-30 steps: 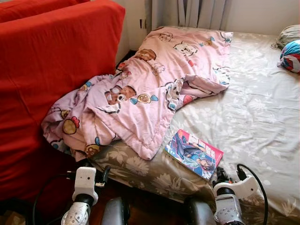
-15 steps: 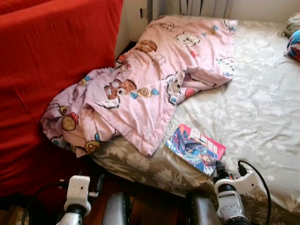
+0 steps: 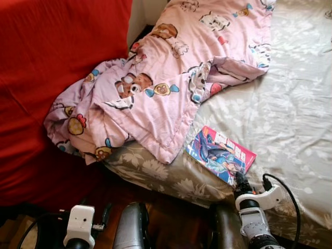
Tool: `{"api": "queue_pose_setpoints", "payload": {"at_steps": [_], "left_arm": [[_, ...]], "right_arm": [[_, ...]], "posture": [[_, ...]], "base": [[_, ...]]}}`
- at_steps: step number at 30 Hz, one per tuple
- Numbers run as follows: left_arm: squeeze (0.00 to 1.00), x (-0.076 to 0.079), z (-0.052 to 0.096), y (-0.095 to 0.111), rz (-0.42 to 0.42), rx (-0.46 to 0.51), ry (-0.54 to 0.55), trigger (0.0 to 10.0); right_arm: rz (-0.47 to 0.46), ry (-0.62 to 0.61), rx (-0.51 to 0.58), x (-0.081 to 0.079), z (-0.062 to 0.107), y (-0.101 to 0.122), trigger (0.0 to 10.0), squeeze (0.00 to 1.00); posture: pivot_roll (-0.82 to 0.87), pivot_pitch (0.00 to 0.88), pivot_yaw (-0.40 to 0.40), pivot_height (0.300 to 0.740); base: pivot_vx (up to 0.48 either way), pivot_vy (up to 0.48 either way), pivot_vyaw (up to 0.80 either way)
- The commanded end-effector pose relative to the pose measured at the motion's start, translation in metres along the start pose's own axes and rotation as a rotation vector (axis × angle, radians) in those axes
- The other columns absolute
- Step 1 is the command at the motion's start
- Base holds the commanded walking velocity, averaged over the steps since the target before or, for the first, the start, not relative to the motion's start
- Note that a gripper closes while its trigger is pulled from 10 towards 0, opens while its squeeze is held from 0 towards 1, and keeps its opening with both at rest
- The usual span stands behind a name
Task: Clean up the room
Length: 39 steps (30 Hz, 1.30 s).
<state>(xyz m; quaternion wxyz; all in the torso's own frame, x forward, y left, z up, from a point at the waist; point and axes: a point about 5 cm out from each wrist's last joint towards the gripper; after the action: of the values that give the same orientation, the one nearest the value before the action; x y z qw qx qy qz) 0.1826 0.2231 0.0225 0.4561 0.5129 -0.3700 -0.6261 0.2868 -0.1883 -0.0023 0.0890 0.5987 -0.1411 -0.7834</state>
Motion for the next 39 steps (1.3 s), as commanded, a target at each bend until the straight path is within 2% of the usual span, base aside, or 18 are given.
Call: {"api": "queue_pose_setpoints", "payload": {"at_steps": [1,7,10,13,15,25,27,33,36,37,38,39], "left_arm": [[0.0,-0.002,0.007,-0.004,-0.016,-0.029,-0.008,10.0],[0.0,-0.002,0.012,-0.003,-0.02,-0.033,-0.017,10.0],[0.0,-0.002,0.016,-0.003,-0.024,-0.039,-0.021,10.0],[0.0,-0.002,0.018,-0.003,-0.025,-0.041,-0.023,10.0],[0.0,-0.003,0.023,-0.003,-0.028,-0.048,-0.023,10.0],[0.0,-0.003,0.03,0.001,-0.038,-0.056,-0.03,10.0],[0.0,-0.004,0.031,0.003,-0.045,-0.054,-0.033,10.0],[0.0,-0.006,0.033,0.005,-0.056,-0.057,-0.034,10.0],[0.0,-0.006,0.035,0.006,-0.059,-0.062,-0.037,10.0],[0.0,-0.005,0.035,0.007,-0.064,-0.062,-0.041,10.0],[0.0,-0.005,0.035,0.007,-0.064,-0.062,-0.041,10.0],[0.0,-0.005,0.034,0.008,-0.067,-0.059,-0.045,10.0]], "right_arm": [[-0.034,-0.026,-0.03,0.006,0.005,-0.009,10.0,0.0],[-0.089,-0.019,-0.081,0.016,0.012,-0.014,10.0,0.0],[-0.093,-0.016,-0.142,0.021,0.017,-0.021,10.0,0.0],[-0.092,-0.019,-0.158,0.022,0.018,-0.023,10.0,0.0],[-0.108,0.014,-0.195,0.016,0.017,-0.03,10.0,0.0],[-0.131,-0.001,-0.201,0.012,0.012,-0.031,10.0,0.0],[-0.109,0.004,-0.258,0.01,0.013,-0.038,10.0,0.0],[-0.093,0.031,-0.331,0.003,0.011,-0.047,10.0,0.0],[-0.059,-0.003,-0.302,0.006,0.011,-0.043,10.0,0.0],[-0.046,-0.047,-0.25,0.011,0.011,-0.037,10.0,0.0],[-0.046,-0.047,-0.25,0.011,0.011,-0.037,10.0,0.0],[-0.087,-0.069,-0.19,0.016,0.012,-0.029,10.0,0.0]], "posture": [[0.21,0.271,0.1,0.589],[0.22,0.29,0.107,0.589],[0.23,0.305,0.11,0.589],[0.24,0.316,0.111,0.589],[0.25,0.327,0.112,0.589],[0.27,0.341,0.123,0.589],[0.27,0.341,0.124,0.589],[0.28,0.345,0.127,0.589],[0.28,0.346,0.126,0.589],[0.28,0.346,0.126,0.589],[0.28,0.346,0.126,0.589],[0.29,0.345,0.128,0.589]], "base": [[0.0,0.0,0.0],[0.0,0.0,0.0],[0.0,0.0,0.0],[0.0,0.0,0.0],[0.0,0.0,0.0],[0.0,0.0,0.0],[0.0,0.0,0.0],[0.0,0.0,0.0],[0.0,0.0,0.0],[0.0,0.0,0.0],[0.0,0.0,0.0],[0.0,0.0,0.0]]}}
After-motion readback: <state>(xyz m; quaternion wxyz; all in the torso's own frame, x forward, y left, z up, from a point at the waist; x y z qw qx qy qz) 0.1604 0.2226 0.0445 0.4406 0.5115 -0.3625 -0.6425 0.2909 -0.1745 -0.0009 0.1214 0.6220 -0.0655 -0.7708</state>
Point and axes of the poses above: a point about 5 cm out from each wrist's last joint towards the gripper, its own z axis pointing back from the gripper into the wrist, its own y axis along the axis of the wrist's last joint, x = y × z, and after that the axes turned 6 degrees about -z, right-handed
